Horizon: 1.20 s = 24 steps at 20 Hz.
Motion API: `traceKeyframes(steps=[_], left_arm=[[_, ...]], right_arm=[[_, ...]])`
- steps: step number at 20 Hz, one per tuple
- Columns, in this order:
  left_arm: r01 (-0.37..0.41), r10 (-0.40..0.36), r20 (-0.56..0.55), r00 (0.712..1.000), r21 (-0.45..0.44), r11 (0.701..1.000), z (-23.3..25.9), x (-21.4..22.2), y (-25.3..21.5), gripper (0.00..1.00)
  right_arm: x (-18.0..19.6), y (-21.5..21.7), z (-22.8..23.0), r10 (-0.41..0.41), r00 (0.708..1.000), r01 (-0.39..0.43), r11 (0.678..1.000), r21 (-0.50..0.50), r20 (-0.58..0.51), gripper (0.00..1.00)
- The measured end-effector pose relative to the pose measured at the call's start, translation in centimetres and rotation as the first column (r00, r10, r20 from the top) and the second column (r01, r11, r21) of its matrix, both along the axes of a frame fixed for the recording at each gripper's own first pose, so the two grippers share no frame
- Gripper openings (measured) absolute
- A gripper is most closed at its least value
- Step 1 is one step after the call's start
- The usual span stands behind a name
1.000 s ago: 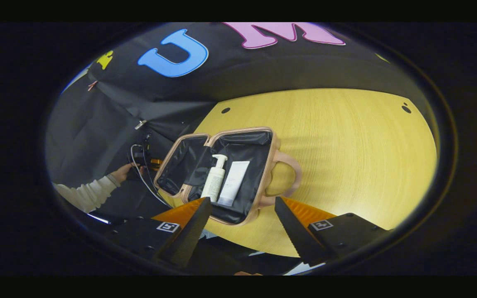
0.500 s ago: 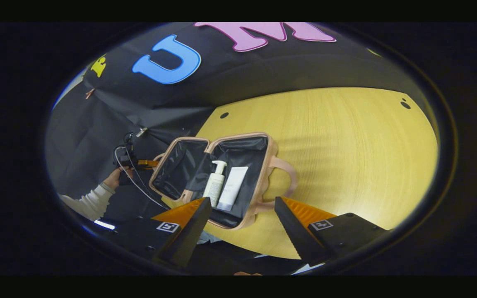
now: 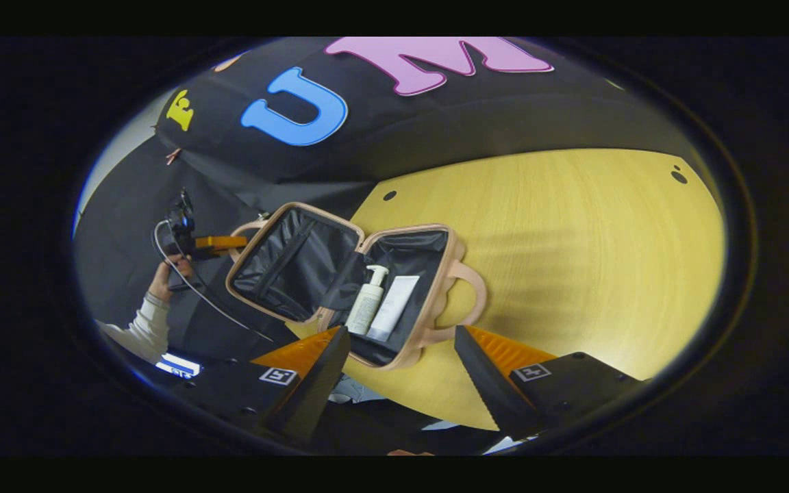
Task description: First open the suitcase, pack the skin care products into it, and then close the suitcase.
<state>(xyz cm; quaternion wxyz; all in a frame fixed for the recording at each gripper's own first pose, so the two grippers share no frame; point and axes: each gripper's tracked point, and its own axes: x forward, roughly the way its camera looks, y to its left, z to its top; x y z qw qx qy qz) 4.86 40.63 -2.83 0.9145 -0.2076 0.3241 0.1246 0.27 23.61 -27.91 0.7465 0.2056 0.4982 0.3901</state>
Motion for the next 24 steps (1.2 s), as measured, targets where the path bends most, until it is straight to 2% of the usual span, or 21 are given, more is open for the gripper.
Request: traceKeyframes(steps=[4,9,14,17,21,24], left_arm=[[0.116,-0.115,0.056,0.992,-0.015,0.993,2.7,3.6,-9.3,0.08],[0.287,-0.285,0.046,0.957,-0.045,0.957,0.5,6.9,-21.3,0.08],[0.388,-0.393,-0.022,0.919,-0.118,0.914,-6.3,9.3,-29.0,0.08],[0.420,-0.435,-0.089,0.896,-0.143,0.896,-11.2,10.6,-32.2,0.08],[0.455,-0.473,-0.200,0.858,-0.131,0.881,-17.2,13.0,-35.3,0.08],[0.487,-0.496,-0.280,0.822,-0.107,0.867,-20.4,13.0,-36.9,0.08]], right_arm=[[0.1,-3.4,0.2,-0.003,1.000,0.003,1.000,-0.011,0.031,0.98],[-0.3,-7.5,-0.8,-0.039,0.999,0.039,0.999,-0.015,0.014,0.98],[0.3,-11.9,-1.7,-0.125,0.992,0.124,0.992,-0.023,-0.015,0.98],[-0.1,-13.8,-2.5,-0.152,0.988,0.151,0.988,-0.040,-0.026,0.98],[-0.9,-16.1,-3.0,-0.190,0.981,0.188,0.980,-0.066,-0.038,0.98],[-1.5,-17.3,-3.0,-0.230,0.972,0.227,0.972,-0.069,-0.054,0.98]])
